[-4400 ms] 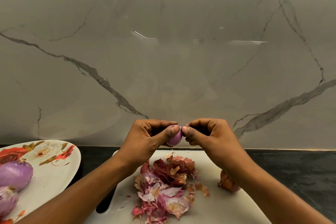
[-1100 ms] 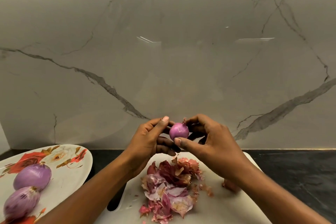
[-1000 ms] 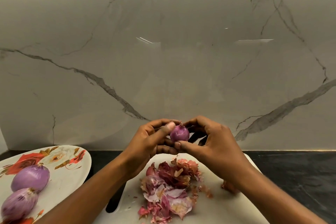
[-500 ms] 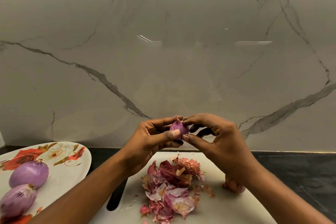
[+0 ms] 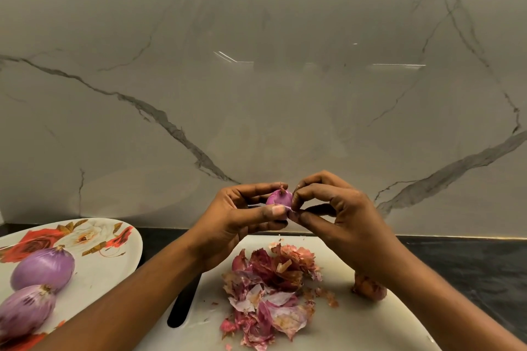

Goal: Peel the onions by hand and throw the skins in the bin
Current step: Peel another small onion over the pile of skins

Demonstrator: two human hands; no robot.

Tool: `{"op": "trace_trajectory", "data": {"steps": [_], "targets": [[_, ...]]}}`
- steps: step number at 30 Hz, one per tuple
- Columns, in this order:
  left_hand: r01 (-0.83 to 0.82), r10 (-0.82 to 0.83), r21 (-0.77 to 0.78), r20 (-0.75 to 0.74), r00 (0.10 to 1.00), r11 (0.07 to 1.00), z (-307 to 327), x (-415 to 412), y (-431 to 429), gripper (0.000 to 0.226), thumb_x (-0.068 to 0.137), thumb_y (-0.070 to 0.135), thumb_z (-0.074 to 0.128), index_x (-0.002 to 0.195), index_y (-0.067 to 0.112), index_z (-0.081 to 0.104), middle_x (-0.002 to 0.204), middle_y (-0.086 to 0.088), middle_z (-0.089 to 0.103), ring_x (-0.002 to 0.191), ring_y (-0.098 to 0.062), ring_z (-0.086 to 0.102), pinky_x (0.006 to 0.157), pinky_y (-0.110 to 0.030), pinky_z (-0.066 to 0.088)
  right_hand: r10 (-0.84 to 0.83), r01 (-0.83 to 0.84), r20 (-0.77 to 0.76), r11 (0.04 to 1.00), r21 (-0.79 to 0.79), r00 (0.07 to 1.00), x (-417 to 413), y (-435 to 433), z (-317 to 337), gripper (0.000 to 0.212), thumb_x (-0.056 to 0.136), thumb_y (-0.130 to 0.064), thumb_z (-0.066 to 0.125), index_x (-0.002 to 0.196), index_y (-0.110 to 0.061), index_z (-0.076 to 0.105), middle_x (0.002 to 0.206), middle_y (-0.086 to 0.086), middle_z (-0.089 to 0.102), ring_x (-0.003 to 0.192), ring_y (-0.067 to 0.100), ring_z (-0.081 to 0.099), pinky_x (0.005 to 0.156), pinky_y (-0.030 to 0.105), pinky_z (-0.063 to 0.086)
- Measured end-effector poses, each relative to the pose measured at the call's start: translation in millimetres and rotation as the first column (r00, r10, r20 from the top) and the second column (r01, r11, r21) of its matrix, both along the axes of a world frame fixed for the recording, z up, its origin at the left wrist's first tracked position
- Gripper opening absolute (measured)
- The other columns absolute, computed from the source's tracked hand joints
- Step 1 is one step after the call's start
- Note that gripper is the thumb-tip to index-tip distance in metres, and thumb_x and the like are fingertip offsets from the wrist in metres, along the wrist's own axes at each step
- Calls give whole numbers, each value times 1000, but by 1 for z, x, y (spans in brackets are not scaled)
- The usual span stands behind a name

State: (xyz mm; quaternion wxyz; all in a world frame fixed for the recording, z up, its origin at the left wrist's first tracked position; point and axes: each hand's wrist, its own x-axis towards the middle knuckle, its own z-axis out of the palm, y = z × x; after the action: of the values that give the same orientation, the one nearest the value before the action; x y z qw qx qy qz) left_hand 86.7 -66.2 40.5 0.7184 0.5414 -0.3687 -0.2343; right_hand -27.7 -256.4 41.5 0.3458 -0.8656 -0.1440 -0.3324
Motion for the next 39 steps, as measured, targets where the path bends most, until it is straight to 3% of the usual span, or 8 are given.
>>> {"op": "trace_trajectory", "data": {"steps": [7,13,18,23,27,32,36,39], "targets": [[61,-76,-94,-165,983,994,-1,-2,-3,43,79,1,75,122,4,75,127,-26,71,107,-42,74,84,-37,65,-19,32,130,995,-94,991,0,1,1,18,94,-3,75,104,-17,75,113,-11,63,106,15,70,89,30,62],[-21,-20,-192,-209,978,981,6,8,2,39,79,3,75,117,5,77,128,-26,70,106,-40,74,83,-35,65,-30,55,146,985,-167,989,-1,1,2,11,94,-10,75,101,-18,75,111,-14,69,106,10,71,88,28,61],[10,-24,-137,-96,995,990,2,4,1,46,78,-2,77,122,5,72,127,-23,71,112,-42,72,86,-37,64,-75,67,64,992,111,995,-8,8,6,15,86,-34,82,96,-23,76,89,-13,75,89,12,75,75,29,64],[-38,40,-89,23,999,995,-3,3,-2,51,75,-3,86,122,11,72,129,-12,71,115,-42,71,96,-46,61,-44,108,-216,949,296,975,-7,12,8,40,81,-56,72,90,-18,77,80,1,77,76,17,76,73,44,66],[-63,67,-52,85,994,997,-2,-2,-2,63,71,-1,82,131,17,70,128,-9,74,114,-36,74,98,-41,60,27,90,-331,938,334,943,-3,13,6,39,81,-53,71,96,-17,75,86,1,78,81,19,77,76,42,66],[-82,84,-21,115,990,996,-1,-2,-1,65,70,-1,84,131,14,69,117,-18,77,110,-37,75,101,-49,59,85,48,-365,940,339,927,-4,11,6,13,101,-26,66,100,-15,72,92,4,77,91,17,76,78,33,64],[-72,74,-25,112,991,997,-1,-4,-3,60,71,3,83,129,13,69,120,-15,77,113,-34,74,105,-47,56,79,58,-345,928,367,935,-5,12,7,16,106,-18,59,96,-13,71,92,5,77,90,20,76,78,33,64],[-18,19,-67,23,1000,998,-2,-4,-3,52,80,2,77,130,11,69,127,-17,73,117,-36,72,99,-40,60,94,44,-312,912,408,946,-5,14,8,20,107,-12,54,94,-6,68,91,11,77,88,25,76,79,35,65]]}}
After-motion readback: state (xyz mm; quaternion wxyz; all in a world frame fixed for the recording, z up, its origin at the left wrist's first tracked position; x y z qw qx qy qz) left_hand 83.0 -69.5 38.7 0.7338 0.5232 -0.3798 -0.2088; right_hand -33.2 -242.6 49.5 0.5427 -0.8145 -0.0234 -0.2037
